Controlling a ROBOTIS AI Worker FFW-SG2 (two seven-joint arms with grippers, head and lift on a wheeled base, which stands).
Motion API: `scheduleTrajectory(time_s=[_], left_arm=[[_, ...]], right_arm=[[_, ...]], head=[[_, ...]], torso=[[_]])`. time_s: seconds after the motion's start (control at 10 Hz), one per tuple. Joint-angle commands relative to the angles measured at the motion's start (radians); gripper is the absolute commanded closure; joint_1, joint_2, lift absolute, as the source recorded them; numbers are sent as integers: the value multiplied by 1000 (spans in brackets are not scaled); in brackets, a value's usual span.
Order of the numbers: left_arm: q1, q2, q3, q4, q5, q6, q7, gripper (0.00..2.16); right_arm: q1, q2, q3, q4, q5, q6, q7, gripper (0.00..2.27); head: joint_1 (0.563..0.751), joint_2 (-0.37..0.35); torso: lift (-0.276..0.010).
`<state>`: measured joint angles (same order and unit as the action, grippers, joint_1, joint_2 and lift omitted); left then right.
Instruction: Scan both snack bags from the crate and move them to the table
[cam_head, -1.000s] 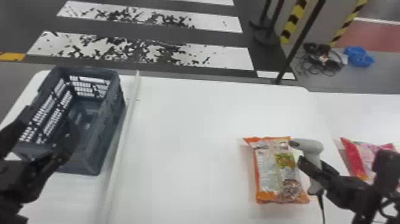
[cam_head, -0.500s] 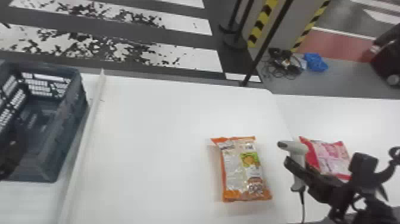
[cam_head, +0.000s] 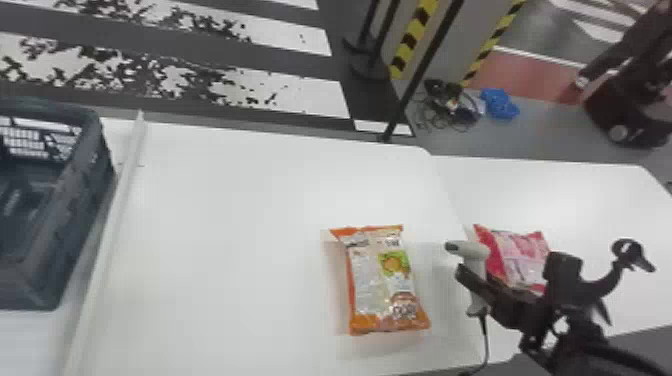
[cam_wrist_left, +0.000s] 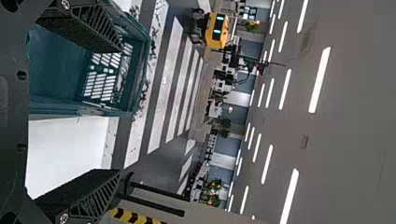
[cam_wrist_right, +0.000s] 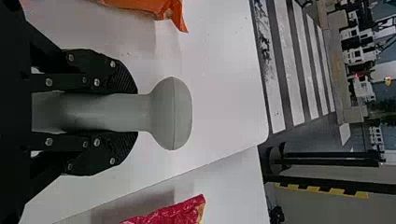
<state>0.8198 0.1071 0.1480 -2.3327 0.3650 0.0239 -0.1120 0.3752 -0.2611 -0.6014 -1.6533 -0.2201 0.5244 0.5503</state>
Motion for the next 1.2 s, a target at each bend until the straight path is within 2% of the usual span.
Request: scheduleTrajectory(time_s=[0.0,0.2,0.3,0.4,0.5,0.6,0.8,0.9,1.1], left_arm=[[-1,0,-1,-1,0,0,0,76],[-5,2,-1,-1,0,0,0,76],[-7,2,1,-1,0,0,0,76],[-8,2,-1,-1,0,0,0,76],[-8,0,-2,-1,0,0,0,76],[-8,0,-2,-1,0,0,0,76],[-8,-1,-2,-1,-1,0,0,76],[-8,-3,-4,1,-1,0,0,76],[-10,-3,-4,6,-1,0,-2,76]], right_arm=[[-24,-14,19,69,31,-16,0,2243],[-30,-15,35,118,47,-59,-1,2223],[-36,-15,35,129,48,-65,-7,1841],[-36,-15,34,127,48,-77,-7,1355],[-30,-14,32,118,48,-102,-7,147],[-12,-10,25,76,48,-114,-15,-2],[40,10,-8,-71,27,-123,-21,36],[87,13,-21,-181,-4,-62,-10,39],[85,2,-63,-367,-47,377,152,53]], head=[[695,-350],[695,-350],[695,-350],[695,-350],[695,-350],[695,-350],[695,-350],[695,-350],[695,-350]], torso=[[-87],[-87],[-87],[-87],[-87],[-87],[-87],[-87],[-87]])
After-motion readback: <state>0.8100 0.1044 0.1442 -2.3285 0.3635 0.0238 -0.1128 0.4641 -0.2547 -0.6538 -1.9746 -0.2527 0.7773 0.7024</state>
